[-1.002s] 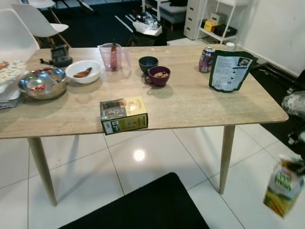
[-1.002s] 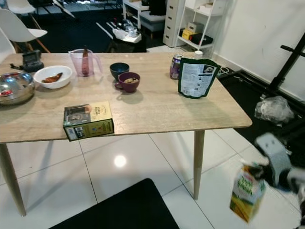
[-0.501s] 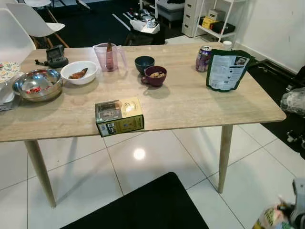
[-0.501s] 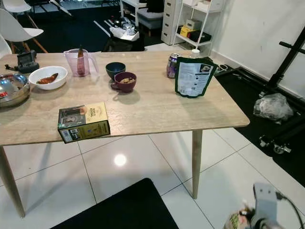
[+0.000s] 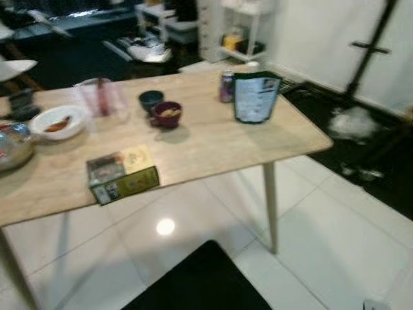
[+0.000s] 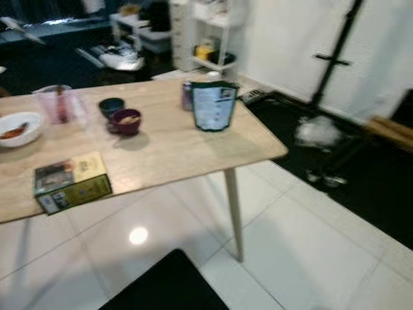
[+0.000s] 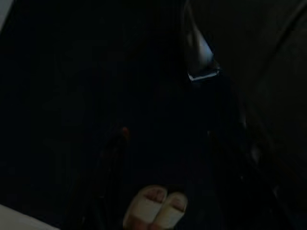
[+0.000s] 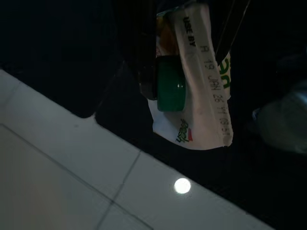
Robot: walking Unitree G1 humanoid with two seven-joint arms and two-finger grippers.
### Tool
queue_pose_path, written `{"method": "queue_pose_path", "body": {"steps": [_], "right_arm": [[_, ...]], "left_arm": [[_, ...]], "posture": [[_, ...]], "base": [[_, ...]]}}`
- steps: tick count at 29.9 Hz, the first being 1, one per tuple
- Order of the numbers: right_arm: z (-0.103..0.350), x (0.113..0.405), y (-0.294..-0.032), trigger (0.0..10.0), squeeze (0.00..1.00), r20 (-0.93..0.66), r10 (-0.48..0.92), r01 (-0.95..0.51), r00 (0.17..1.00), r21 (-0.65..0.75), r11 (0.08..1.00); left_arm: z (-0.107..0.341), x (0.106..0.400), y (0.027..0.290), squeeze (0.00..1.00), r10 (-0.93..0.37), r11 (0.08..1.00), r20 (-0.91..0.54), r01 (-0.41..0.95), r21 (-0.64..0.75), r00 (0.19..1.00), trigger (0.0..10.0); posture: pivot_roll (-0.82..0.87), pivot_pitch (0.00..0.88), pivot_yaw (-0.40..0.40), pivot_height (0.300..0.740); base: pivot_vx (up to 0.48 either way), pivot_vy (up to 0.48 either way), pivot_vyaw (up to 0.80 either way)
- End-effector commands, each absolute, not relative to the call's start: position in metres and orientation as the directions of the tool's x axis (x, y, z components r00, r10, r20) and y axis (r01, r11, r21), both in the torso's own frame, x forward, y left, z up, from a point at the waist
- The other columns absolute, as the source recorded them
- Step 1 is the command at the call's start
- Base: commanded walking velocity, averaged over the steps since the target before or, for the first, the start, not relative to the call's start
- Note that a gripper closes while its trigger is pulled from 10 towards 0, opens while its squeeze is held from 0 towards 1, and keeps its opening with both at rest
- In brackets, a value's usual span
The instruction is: Restocking fridge
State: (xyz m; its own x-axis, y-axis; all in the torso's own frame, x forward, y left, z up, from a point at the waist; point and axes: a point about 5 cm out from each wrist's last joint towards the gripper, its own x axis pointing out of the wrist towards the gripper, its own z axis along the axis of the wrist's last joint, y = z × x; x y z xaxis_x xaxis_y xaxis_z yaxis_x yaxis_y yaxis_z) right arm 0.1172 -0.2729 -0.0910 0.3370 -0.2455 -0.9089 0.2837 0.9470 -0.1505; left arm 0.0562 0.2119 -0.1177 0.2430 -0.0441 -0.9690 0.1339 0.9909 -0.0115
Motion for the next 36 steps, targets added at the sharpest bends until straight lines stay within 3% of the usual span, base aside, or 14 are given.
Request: {"method": "queue_pose_path", "body": {"steps": [1,9,25,36], "right_arm": [[-0.09,0.128,-0.267,10.0,0.0,-0.902,-0.23,0.248,0.365,-0.144,0.958],[-0.083,0.148,-0.264,10.0,0.0,-0.881,-0.236,0.172,0.409,-0.18,0.969],[-0.084,0.154,-0.256,10.0,0.0,-0.89,-0.194,0.033,0.413,-0.198,0.98],[-0.084,0.153,-0.256,10.0,0.0,-0.891,-0.191,0.022,0.411,-0.2,0.98]], "left_arm": [[-0.109,0.1,0.207,0.0,-0.061,0.989,-0.92,0.15,-0.003,0.386,10.0],[-0.109,0.104,0.204,0.0,-0.063,0.989,-0.918,0.146,-0.005,0.392,10.0],[-0.111,0.102,0.197,0.0,-0.064,0.989,-0.924,0.148,-0.008,0.378,10.0],[-0.109,0.104,0.203,0.0,-0.05,0.986,-0.924,0.168,0.015,0.378,10.0]], "posture": [[-0.02,0.0,-0.007,0.74],[-0.02,0.0,-0.02,0.74],[-0.04,0.0,-0.047,0.74],[-0.04,0.0,-0.028,0.74]], "base": [[0.0,0.0,-0.78],[0.0,0.0,-0.78],[0.0,0.0,-0.78],[0.0,0.0,-0.78]]}}
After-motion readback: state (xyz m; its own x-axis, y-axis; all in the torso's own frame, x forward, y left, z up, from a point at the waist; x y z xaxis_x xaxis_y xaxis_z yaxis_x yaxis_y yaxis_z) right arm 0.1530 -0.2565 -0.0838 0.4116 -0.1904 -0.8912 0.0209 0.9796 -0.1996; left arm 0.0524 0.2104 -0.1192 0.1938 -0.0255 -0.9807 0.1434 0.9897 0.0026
